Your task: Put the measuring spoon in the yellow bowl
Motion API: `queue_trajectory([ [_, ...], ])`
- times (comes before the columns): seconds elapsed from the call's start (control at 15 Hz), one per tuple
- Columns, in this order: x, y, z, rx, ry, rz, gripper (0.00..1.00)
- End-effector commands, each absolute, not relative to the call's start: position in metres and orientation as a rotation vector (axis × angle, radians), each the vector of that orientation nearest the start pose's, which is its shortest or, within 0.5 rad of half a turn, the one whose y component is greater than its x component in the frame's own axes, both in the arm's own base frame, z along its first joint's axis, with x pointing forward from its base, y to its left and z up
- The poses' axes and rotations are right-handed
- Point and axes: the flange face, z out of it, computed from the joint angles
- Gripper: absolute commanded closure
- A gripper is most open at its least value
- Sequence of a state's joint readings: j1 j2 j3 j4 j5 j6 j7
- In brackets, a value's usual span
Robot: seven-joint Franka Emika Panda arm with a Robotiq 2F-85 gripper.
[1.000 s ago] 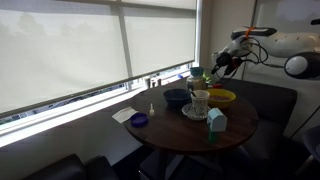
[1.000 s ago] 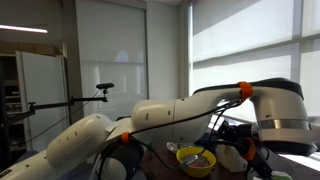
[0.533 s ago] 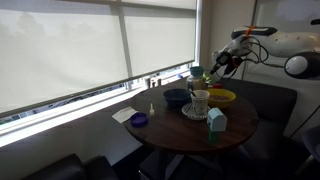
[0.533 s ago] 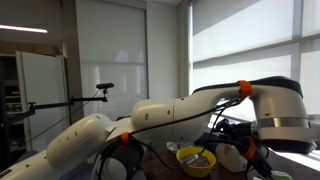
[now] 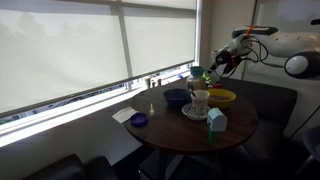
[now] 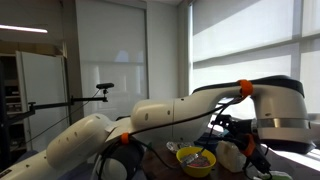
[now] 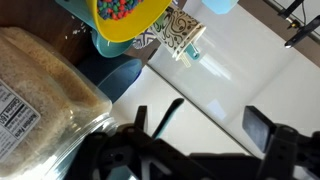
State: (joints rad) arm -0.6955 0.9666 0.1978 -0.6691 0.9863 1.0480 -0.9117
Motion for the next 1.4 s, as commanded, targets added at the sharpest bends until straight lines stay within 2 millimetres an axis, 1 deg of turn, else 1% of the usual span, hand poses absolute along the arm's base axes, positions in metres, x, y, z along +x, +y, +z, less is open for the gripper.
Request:
queue_trajectory([
  [0.0, 0.650, -0.312, 0.451, -1.800, -0.563, -0.415, 0.12],
  [0.07, 0.650, -0.312, 0.449, -1.818, -0.539, -0.394, 0.14],
  [0.13, 0.650, -0.313, 0.448, -1.821, -0.520, -0.378, 0.11],
  [0.27, 0.651, -0.315, 0.448, -1.819, -0.469, -0.367, 0.17],
  [0.6, 0.656, -0.322, 0.446, -1.820, -0.306, -0.329, 0.10],
  [0.87, 0.655, -0.321, 0.450, -1.775, -0.203, -0.250, 0.16],
  [0.93, 0.655, -0.319, 0.451, -1.770, -0.181, -0.227, 0.11],
  [1.07, 0.657, -0.317, 0.451, -1.782, -0.138, -0.194, 0.09],
  [1.13, 0.658, -0.317, 0.450, -1.790, -0.118, -0.182, 0.04],
  [1.2, 0.658, -0.316, 0.448, -1.795, -0.103, -0.165, 0.06],
  [1.27, 0.659, -0.316, 0.447, -1.794, -0.090, -0.150, 0.03],
  [1.33, 0.659, -0.315, 0.446, -1.784, -0.086, -0.147, 0.05],
])
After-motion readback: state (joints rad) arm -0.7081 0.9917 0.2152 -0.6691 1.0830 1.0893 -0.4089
